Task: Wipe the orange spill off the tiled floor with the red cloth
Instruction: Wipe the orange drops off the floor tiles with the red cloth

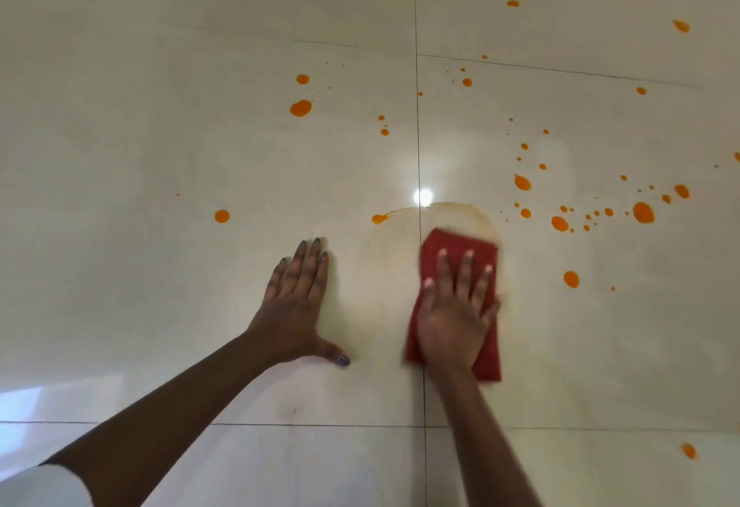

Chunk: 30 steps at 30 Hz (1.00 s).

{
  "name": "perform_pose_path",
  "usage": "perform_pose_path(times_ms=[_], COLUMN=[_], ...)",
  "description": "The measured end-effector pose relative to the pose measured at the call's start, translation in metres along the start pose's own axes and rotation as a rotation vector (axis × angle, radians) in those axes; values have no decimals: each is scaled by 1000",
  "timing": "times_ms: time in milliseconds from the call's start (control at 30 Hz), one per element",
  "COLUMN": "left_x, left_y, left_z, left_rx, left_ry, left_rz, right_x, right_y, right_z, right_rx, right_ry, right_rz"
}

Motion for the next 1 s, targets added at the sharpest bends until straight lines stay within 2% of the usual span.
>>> perform_pose_path(times_ms=[67, 133, 167, 200, 300, 367, 400, 467, 500, 567, 600, 633, 700, 733, 800, 900, 1000], left_x=[0, 1, 1, 0, 2, 1, 0, 0, 1, 2, 13, 13, 11, 31, 38, 43, 47], left_y=[0, 1, 1, 0, 1, 1, 1, 2, 3, 3, 5, 4, 2, -2, -7, -8, -25], left_z=[0, 1, 1, 2, 3, 2, 2, 2, 3, 3, 3, 5, 4, 11, 7, -1, 3], left_rx=[-21, -26, -15, -11, -29, -34, -38, -43, -41, -49, -44, -29, -14, -12, -9, -45, -35], left_ry=[7, 2, 1, 1, 12, -6, -4, -24, -33, -29, -46, -51, -27, -42, -53, -56, -34], left_rz=[9, -1, 1, 1, 1, 13, 16, 18, 18, 11, -15, -23, -36, -64, -78, -109, -62], right_x=[22, -7, -35, -65, -108, -71, -38, 20, 31, 9, 0, -21, -41, -14, 37, 99, 83], right_y=[-48, -93, -103, -99, -26, 12, 11, -21, -44, -83, -83, -70, -11, 9, 26, -34, -107], right_z=[-11, -18, -20, -20, -11, -2, 1, -8, -11, -16, -17, -14, -7, 6, 14, -6, -16], right_rx=[-49, -49, -31, -2, -2, -47, -22, -46, -58, -32, 6, 27, 40, 10, -4, -31, 25], right_ry=[-38, -119, -176, -198, -145, -51, -3, -4, -26, -112, -189, -214, -179, -130, -37, -85, -113], right_rz=[180, 444, 519, 511, 172, -31, -65, 21, 121, 370, 407, 366, 127, 1, -105, 71, 446])
Point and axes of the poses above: each hand's wrist, its own x-axis away from the middle knuckle, its own z-axis out of the back of the hand, y = z × x, the point moved 6 cm from there along -x, towards the middle knuckle, and after that the axes turned 7 degrees about z, right-handed, at the moved point
